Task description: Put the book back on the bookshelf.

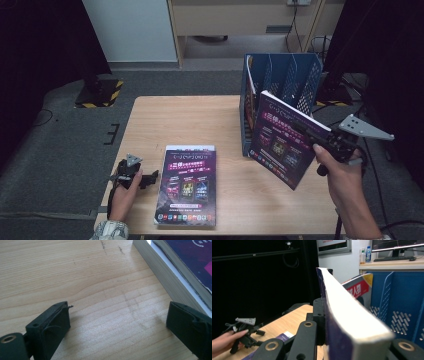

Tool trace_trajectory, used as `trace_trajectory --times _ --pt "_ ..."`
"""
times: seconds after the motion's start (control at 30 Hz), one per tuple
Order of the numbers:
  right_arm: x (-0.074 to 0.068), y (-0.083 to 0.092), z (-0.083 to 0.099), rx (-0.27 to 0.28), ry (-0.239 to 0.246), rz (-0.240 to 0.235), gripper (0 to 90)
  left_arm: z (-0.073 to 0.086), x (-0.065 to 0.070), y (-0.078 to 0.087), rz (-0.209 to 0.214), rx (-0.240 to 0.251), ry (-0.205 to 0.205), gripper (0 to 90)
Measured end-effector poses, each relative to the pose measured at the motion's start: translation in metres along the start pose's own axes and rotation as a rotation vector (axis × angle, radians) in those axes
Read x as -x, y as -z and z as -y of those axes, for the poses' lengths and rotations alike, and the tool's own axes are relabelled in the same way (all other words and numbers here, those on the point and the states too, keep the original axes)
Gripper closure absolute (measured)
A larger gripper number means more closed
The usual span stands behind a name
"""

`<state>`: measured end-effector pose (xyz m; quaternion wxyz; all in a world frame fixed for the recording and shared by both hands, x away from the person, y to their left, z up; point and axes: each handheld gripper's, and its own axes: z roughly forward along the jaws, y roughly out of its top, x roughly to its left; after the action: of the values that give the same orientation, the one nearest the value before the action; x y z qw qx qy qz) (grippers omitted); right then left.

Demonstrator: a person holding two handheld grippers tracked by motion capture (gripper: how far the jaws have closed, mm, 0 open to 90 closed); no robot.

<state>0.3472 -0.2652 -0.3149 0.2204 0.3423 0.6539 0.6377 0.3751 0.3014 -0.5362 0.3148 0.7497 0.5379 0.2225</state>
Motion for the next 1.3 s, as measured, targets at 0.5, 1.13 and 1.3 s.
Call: trace_trajectory --times 0.5,1.13,1.3 --pt "0.014 -0.015 -0.039 -0.032 -0.001 0.145 82.6 0.0 0.0 0.0 -0.004 -0.003 -0.007 4.0" --pt "0.049 -0.044 -0.054 -0.042 -0.001 0.339 82.6 0.0 0.001 -0.001 -0.005 -0.007 -0.012 3.5" --pt "0.058 -0.056 -0.053 -0.058 0.003 0.375 82.6 -0.001 0.001 -0.001 -0.004 -0.006 -0.013 3.4"
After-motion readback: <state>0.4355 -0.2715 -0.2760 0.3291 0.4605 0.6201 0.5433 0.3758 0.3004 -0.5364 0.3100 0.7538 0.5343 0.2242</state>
